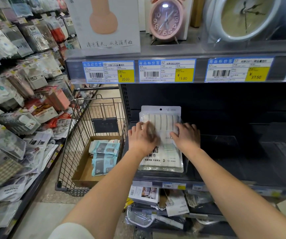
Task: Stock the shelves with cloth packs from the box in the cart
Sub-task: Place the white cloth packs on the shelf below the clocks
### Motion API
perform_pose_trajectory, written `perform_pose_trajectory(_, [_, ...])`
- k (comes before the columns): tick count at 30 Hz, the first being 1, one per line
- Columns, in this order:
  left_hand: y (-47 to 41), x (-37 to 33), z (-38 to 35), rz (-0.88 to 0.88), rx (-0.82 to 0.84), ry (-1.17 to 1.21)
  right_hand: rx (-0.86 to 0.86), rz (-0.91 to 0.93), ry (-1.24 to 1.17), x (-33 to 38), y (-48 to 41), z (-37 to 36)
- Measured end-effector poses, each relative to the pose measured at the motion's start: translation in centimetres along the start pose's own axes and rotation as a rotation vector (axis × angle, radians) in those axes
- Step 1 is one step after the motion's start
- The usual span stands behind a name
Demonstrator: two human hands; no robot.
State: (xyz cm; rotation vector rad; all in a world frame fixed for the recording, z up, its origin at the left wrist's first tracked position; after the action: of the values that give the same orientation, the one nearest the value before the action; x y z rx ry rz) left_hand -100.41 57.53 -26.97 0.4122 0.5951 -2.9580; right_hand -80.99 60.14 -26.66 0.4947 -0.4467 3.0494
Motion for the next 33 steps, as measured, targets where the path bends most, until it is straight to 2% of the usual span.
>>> perform_pose_trajectory(15, [1.0, 0.3, 0.9, 0.023, -0.049, 0.033, 0.02, -0.006, 0.006, -0.2, 0.5, -0.1])
perform_pose_trajectory(23, [0.4, -0.4, 0.6, -0.058, 0.001, -0.017, -0.002, 0.091, -0.006, 1.2, 0.4, -0.2])
perform_pose_trajectory(28, [-0.2, -0.6, 0.1, -0.109, 0.061, -0.061, 0.035, 0.073, -0.027, 1.2, 0.0, -1.1])
perform_pose_trajectory(33, [-1.2, -0.7, -0.5, -0.116, 0.091, -0.066, 0.04, 0.111, 0.059, 1.4, -0.7, -1.6])
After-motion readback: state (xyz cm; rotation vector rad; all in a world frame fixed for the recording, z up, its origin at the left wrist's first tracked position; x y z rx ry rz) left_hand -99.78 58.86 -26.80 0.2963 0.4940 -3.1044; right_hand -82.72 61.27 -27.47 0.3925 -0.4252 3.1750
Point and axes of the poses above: each hand's wrist, its own y-axis away from the middle knuckle, its own z-axis out of the back of the hand, x = y × z, the point moved 8 cm from there along -y, towards the middle knuckle, and after that the axes turned 15 degrees about -x, right-handed, at the moved point
